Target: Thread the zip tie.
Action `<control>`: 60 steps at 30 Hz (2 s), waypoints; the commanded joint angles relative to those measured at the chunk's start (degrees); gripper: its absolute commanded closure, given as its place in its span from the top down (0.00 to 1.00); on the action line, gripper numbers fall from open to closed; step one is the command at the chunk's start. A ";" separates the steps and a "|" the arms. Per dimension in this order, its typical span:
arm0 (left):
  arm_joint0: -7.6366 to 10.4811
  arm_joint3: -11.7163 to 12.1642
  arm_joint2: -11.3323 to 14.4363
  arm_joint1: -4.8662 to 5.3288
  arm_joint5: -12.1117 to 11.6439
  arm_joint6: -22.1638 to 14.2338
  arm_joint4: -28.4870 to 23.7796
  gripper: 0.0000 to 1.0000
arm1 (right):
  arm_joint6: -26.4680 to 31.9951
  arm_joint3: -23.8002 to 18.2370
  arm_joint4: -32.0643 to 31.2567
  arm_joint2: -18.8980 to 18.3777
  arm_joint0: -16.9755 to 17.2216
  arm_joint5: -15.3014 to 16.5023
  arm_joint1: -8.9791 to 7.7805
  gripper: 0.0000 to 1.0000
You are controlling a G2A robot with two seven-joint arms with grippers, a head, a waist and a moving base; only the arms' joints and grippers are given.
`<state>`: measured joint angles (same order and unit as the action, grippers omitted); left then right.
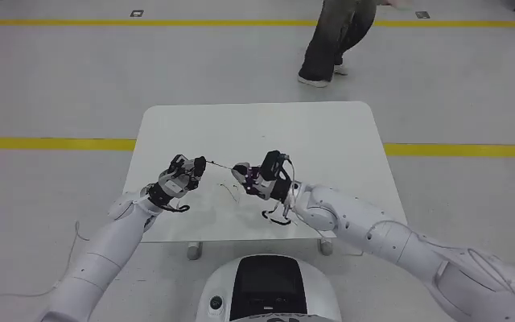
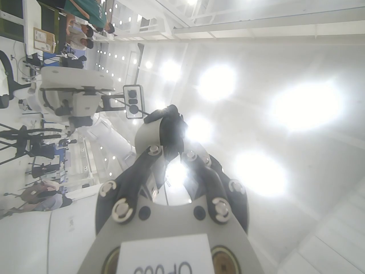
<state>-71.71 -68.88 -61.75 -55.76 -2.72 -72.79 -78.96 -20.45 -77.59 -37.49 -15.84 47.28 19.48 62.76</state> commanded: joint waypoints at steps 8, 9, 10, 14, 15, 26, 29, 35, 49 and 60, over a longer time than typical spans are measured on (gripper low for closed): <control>0.00 0.00 0.00 0.00 0.00 0.00 0.00 0.00 | -1.17 -3.62 -0.60 -6.89 4.29 0.00 -5.38 0.18; 0.00 0.00 0.00 0.00 0.00 0.00 0.00 0.00 | -1.52 -4.47 -0.35 -7.62 4.78 0.00 -5.87 0.21; 0.00 0.00 0.00 0.00 0.00 0.00 0.00 0.00 | -1.83 -5.32 -0.17 -8.30 5.24 0.00 -6.36 0.26; 0.00 0.00 0.00 0.00 0.00 0.00 0.00 0.00 | -2.76 -10.90 1.88 -10.13 6.70 0.00 -8.19 1.00; 0.00 0.00 0.00 0.00 0.00 0.00 0.00 0.00 | -2.76 -10.90 1.88 -10.13 6.70 0.00 -8.19 1.00; -0.31 -1.77 -0.41 -0.07 0.12 1.71 0.50 0.00 | -2.72 -11.40 2.32 -11.57 7.91 -0.32 -7.98 1.00; -0.86 -3.08 -1.67 0.06 0.03 1.48 0.78 0.00 | -3.94 -11.84 2.05 -14.10 9.02 -0.14 -8.14 1.00; -2.20 -6.76 -4.02 0.23 -0.35 1.01 0.79 0.00 | -5.39 -13.27 1.05 -19.61 11.86 -0.75 -8.84 1.00; -2.98 -8.32 -4.72 0.29 0.15 0.91 1.03 0.00 | -4.89 -14.05 1.43 -21.62 13.12 0.00 -8.87 1.00; -2.98 -8.32 -4.72 0.29 0.15 0.91 1.03 0.00 | -4.89 -14.05 1.43 -21.62 13.12 0.00 -8.87 1.00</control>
<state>-74.69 -77.21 -66.47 -55.47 -2.57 -71.88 -77.93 -25.34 -91.64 -36.06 -37.46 60.39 19.48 53.88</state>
